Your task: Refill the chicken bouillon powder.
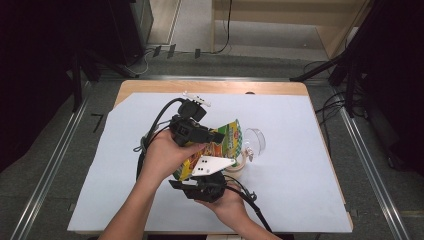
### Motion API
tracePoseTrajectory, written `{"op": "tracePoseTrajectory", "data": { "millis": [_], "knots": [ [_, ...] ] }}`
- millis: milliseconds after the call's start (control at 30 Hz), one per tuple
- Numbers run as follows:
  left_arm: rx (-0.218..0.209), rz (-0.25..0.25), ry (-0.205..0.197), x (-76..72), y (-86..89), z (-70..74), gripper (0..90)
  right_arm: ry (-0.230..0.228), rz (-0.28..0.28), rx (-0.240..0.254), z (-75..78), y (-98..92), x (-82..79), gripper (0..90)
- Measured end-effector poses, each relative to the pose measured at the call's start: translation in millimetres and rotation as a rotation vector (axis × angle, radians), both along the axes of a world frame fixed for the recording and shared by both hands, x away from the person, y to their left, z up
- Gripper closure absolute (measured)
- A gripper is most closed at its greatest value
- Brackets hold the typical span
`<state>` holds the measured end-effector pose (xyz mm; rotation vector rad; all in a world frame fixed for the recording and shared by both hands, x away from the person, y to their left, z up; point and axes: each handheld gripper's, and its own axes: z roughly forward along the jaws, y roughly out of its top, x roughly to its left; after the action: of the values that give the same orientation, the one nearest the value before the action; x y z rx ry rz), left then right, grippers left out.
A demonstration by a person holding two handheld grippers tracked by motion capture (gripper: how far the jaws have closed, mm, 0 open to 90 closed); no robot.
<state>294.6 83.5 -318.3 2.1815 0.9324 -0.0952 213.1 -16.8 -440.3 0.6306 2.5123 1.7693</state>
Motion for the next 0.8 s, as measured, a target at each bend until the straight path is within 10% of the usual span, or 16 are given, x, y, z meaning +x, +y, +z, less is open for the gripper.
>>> {"op": "tracePoseTrajectory", "data": {
  "millis": [800],
  "knots": [
    [0.005, -0.001, -0.004, -0.6, -0.9, -0.2, 82.2, 0.013, -0.003, 0.003, 2.0, 0.9, -1.1, 74.0]
  ]
}}
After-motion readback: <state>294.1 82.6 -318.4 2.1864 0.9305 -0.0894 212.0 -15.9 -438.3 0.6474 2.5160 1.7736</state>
